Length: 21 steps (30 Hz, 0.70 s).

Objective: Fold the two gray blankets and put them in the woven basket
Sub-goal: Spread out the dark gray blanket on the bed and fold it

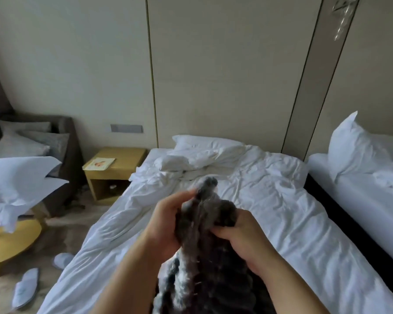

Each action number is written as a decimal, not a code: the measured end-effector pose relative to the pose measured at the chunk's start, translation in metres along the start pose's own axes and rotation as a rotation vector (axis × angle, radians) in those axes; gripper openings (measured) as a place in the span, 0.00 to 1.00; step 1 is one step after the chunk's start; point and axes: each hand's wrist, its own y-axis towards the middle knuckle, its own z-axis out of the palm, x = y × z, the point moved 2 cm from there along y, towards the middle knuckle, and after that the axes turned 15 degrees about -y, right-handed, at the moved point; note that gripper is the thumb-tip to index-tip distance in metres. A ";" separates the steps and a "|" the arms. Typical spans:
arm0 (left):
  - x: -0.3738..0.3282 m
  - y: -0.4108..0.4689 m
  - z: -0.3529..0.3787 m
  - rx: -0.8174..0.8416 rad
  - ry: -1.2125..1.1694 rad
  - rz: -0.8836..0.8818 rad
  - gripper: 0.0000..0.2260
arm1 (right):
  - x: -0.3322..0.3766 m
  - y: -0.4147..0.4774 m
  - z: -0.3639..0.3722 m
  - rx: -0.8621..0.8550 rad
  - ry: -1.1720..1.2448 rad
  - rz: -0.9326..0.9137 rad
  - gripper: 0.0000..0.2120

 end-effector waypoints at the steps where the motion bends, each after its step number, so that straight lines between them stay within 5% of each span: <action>1: -0.006 0.001 0.002 -0.002 0.067 -0.026 0.25 | 0.004 -0.001 -0.005 0.027 -0.075 -0.048 0.06; 4: -0.019 0.004 0.012 -0.059 0.220 -0.105 0.33 | 0.018 -0.001 -0.015 0.047 -0.239 -0.183 0.08; 8: -0.030 0.007 0.027 -0.079 0.484 -0.059 0.10 | 0.031 -0.004 -0.023 0.057 -0.199 -0.215 0.11; 15: -0.030 0.019 0.041 -0.209 0.437 0.249 0.11 | 0.037 -0.010 -0.048 0.185 0.269 -0.050 0.09; 21: -0.014 0.025 0.050 -0.184 0.534 0.409 0.10 | 0.068 -0.039 -0.060 0.500 0.348 -0.524 0.04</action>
